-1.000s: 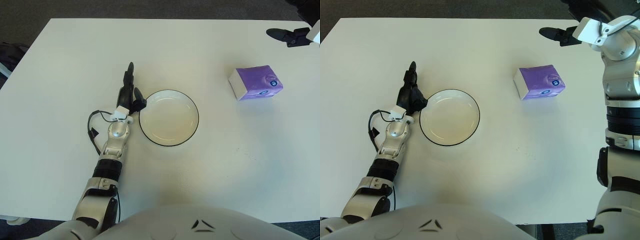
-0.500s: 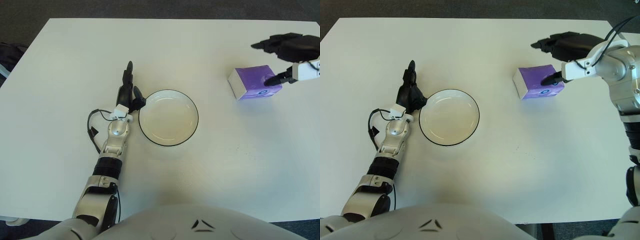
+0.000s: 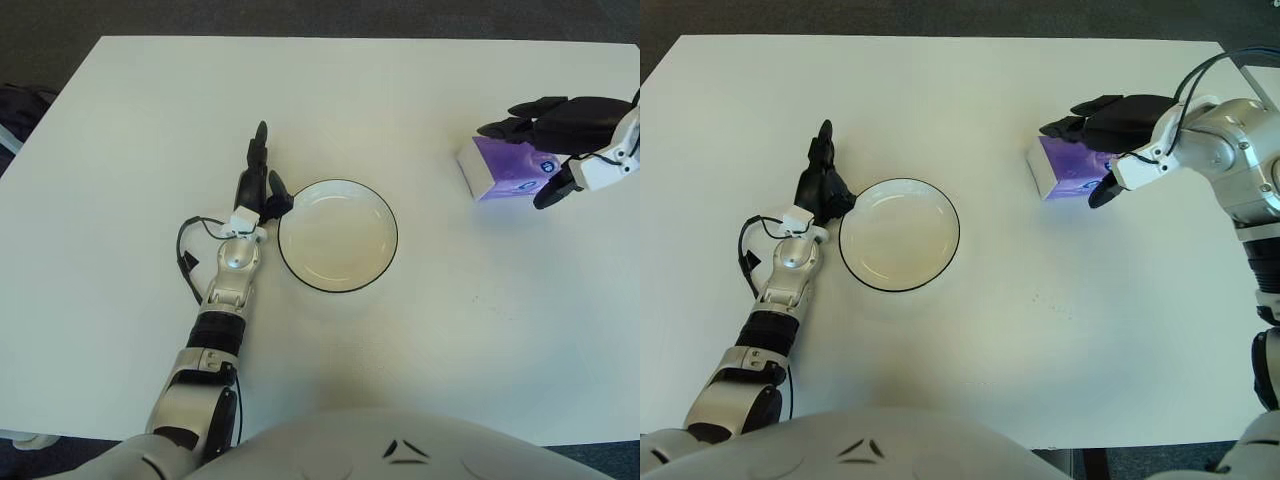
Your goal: Put the tissue paper into the plate.
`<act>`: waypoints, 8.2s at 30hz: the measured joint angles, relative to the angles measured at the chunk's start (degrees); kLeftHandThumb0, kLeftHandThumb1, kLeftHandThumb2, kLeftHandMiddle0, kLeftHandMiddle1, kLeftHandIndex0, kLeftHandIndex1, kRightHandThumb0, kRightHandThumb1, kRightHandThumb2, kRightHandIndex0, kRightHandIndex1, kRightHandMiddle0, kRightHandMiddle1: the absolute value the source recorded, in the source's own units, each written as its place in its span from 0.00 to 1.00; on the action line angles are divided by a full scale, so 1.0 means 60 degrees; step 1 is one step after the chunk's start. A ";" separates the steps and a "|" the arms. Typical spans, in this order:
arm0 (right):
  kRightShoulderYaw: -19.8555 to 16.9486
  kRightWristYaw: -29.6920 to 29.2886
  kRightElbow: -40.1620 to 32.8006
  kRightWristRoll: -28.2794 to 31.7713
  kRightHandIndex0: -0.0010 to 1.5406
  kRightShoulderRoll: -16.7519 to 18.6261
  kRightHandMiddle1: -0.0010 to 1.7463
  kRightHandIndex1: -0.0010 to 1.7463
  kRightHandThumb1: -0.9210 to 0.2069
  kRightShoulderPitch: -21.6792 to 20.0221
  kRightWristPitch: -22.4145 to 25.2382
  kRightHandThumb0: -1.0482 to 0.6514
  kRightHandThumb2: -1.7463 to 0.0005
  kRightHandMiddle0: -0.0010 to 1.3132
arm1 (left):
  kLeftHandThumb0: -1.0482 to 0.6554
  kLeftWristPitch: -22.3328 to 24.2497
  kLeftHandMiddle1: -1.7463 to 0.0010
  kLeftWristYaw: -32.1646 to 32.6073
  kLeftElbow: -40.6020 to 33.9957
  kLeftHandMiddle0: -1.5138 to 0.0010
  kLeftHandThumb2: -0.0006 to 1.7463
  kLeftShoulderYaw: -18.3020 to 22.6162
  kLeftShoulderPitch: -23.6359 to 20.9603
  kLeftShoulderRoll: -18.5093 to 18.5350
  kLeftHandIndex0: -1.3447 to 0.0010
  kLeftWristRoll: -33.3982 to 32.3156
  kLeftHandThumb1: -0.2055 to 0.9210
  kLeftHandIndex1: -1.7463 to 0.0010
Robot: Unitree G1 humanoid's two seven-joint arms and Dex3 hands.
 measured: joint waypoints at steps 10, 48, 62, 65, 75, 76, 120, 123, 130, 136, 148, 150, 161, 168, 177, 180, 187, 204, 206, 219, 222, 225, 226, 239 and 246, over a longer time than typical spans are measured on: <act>0.0050 -0.0634 0.0315 -0.0373 0.00 0.0450 0.00 0.00 0.00 0.0015 -0.0273 0.00 0.86 0.00 | 0.09 -0.0090 1.00 -0.0001 0.0045 1.00 0.68 -0.0008 -0.0032 0.0045 1.00 0.0001 1.00 0.92; 0.0049 -0.3501 0.1587 -0.1602 0.00 0.1182 0.00 0.00 0.00 0.0196 0.0126 0.00 0.85 0.00 | 0.09 0.0025 1.00 -0.0002 -0.0127 1.00 0.68 -0.0013 0.0120 0.0207 1.00 0.0014 1.00 0.92; 0.0054 -0.3152 0.1761 -0.1676 0.00 0.1099 0.00 0.00 0.00 0.0192 0.0392 0.00 0.88 0.00 | 0.09 -0.0034 1.00 -0.0006 -0.0036 1.00 0.69 0.0002 0.0135 0.0331 1.00 0.0052 1.00 0.91; 0.0075 -0.2938 0.1794 -0.1705 0.00 0.1034 0.00 0.00 0.00 0.0186 0.0427 0.00 0.88 0.00 | 0.09 -0.0034 1.00 -0.0011 -0.0025 1.00 0.68 0.0004 0.0137 0.0341 1.00 0.0049 1.00 0.91; 0.0213 -0.2509 0.2150 -0.1789 0.00 0.0786 0.00 0.00 0.00 0.0141 0.0425 0.00 0.86 0.00 | 0.09 -0.0064 1.00 -0.0034 0.0004 1.00 0.68 0.0030 0.0135 0.0352 1.00 -0.0025 1.00 0.92; 0.0225 -0.2480 0.2193 -0.1796 0.00 0.0762 0.00 0.00 0.00 0.0137 0.0403 0.00 0.86 0.00 | 0.10 -0.0069 1.00 -0.0034 0.0015 1.00 0.68 0.0037 0.0131 0.0352 1.00 -0.0038 1.00 0.92; 0.2177 -0.6858 0.7499 -0.3246 0.00 0.1976 0.00 0.00 0.00 -0.1874 -0.0658 0.00 0.81 0.00 | 0.09 -0.0154 1.00 -0.0035 0.0285 0.99 0.69 0.0104 -0.0018 0.0407 1.00 -0.0019 1.00 0.91; 0.2229 -0.7164 0.7700 -0.3242 0.00 0.2048 0.00 0.00 0.00 -0.1920 -0.0705 0.00 0.80 0.00 | 0.09 -0.0155 1.00 -0.0035 0.0287 0.99 0.69 0.0099 -0.0004 0.0410 1.00 -0.0003 1.00 0.91; 0.2280 -0.7602 0.8069 -0.3200 0.00 0.2250 0.00 0.00 0.00 -0.2035 -0.0779 0.00 0.80 0.00 | 0.09 -0.0192 1.00 -0.0035 0.0290 1.00 0.69 0.0083 0.0029 0.0412 1.00 0.0032 1.00 0.92; 0.2306 -0.7781 0.8215 -0.3188 0.00 0.2372 0.00 0.00 0.00 -0.2111 -0.0790 0.00 0.80 0.00 | 0.09 -0.0277 1.00 -0.0034 0.0309 1.00 0.69 0.0070 0.0042 0.0419 1.00 0.0064 1.00 0.93; 0.2306 -0.7851 0.8306 -0.3125 0.00 0.2487 0.00 0.00 0.00 -0.2115 -0.0785 0.00 0.78 0.00 | 0.09 -0.0290 1.00 -0.0032 0.0317 1.00 0.69 0.0088 0.0052 0.0421 1.00 0.0059 1.00 0.92; 0.2307 -0.7873 0.8322 -0.3120 0.00 0.2498 0.00 0.00 0.00 -0.2115 -0.0785 0.00 0.78 0.00 | 0.09 -0.0291 1.00 -0.0032 0.0320 1.00 0.69 0.0089 0.0053 0.0421 1.00 0.0059 1.00 0.92; 0.2276 -0.8001 0.8369 -0.3033 0.06 0.2582 0.07 0.01 0.00 -0.2105 -0.0728 0.00 0.76 0.00 | 0.09 -0.0298 1.00 -0.0031 0.0320 0.99 0.69 0.0092 0.0058 0.0420 1.00 0.0063 1.00 0.91; 0.2122 -0.8576 0.7923 -0.2928 0.22 0.2832 0.50 0.19 0.00 -0.1769 -0.0205 0.03 0.80 0.00 | 0.09 -0.0301 1.00 -0.0019 0.0319 0.99 0.69 0.0092 0.0059 0.0417 1.00 0.0075 1.00 0.91; 0.2095 -1.0266 0.7929 -0.2914 0.42 0.3074 0.97 0.92 0.10 -0.1397 0.0050 0.15 0.88 0.32 | 0.10 -0.0321 1.00 -0.0009 0.0332 0.99 0.69 0.0111 0.0058 0.0400 1.00 0.0074 1.00 0.92; 0.2094 -1.0695 0.8044 -0.2891 0.48 0.3113 0.99 0.97 0.13 -0.1382 0.0049 0.18 0.88 0.41 | 0.10 -0.0322 1.00 -0.0003 0.0336 0.99 0.69 0.0116 0.0058 0.0389 1.00 0.0073 1.00 0.92; 0.2099 -1.1772 0.8349 -0.2891 0.68 0.3176 1.00 1.00 0.18 -0.1381 0.0024 0.18 0.78 0.64 | 0.10 -0.0320 1.00 -0.0001 0.0338 0.99 0.69 0.0135 0.0055 0.0353 1.00 0.0060 1.00 0.92; 0.2297 -1.4539 0.8649 -0.3353 0.81 0.3179 1.00 1.00 0.17 -0.0988 0.0149 0.30 0.59 0.78 | 0.10 -0.0294 1.00 -0.0002 0.0444 1.00 0.69 0.0158 -0.0021 0.0324 1.00 0.0039 1.00 0.92; 0.2332 -1.4873 0.8692 -0.3467 0.82 0.3179 1.00 1.00 0.19 -0.0979 0.0152 0.32 0.55 0.79 | 0.10 -0.0308 1.00 -0.0002 0.0467 1.00 0.68 0.0157 -0.0039 0.0323 1.00 0.0040 1.00 0.92; 0.2292 -1.6391 0.8341 -0.3512 0.86 0.3211 1.00 1.00 0.27 -0.0851 0.0018 0.38 0.46 0.84 | 0.09 -0.0342 1.00 -0.0001 0.0522 1.00 0.69 0.0156 -0.0083 0.0336 1.00 0.0046 1.00 0.91; 0.2101 -1.6376 0.7826 -0.3443 0.86 0.3209 1.00 1.00 0.28 -0.0786 -0.0013 0.38 0.45 0.83 | 0.10 -0.0325 1.00 -0.0001 0.0531 1.00 0.69 0.0157 -0.0088 0.0340 1.00 0.0043 1.00 0.91; 0.1847 -1.6239 0.7314 -0.3290 0.86 0.3209 1.00 1.00 0.28 -0.0776 -0.0040 0.38 0.45 0.83 | 0.10 -0.0328 1.00 -0.0001 0.0550 1.00 0.69 0.0160 -0.0104 0.0339 1.00 0.0038 1.00 0.91; 0.1722 -1.6140 0.7137 -0.3176 0.86 0.3209 1.00 1.00 0.28 -0.0778 -0.0051 0.38 0.45 0.83 | 0.10 -0.0330 1.00 -0.0001 0.0561 1.00 0.69 0.0162 -0.0113 0.0339 1.00 0.0036 1.00 0.91; -0.0136 -1.4067 0.4278 -0.1486 0.86 0.3238 1.00 1.00 0.29 -0.0709 -0.0057 0.39 0.44 0.80 | 0.10 -0.0377 1.00 -0.0007 0.0673 1.00 0.69 0.0201 -0.0171 0.0345 1.00 -0.0053 1.00 0.91; -0.0737 -1.3231 0.2645 -0.0651 0.84 0.3826 1.00 1.00 0.29 -0.0366 -0.0153 0.40 0.43 0.78 | 0.10 -0.0326 1.00 -0.0025 0.0671 1.00 0.69 0.0200 -0.0174 0.0348 1.00 -0.0060 1.00 0.91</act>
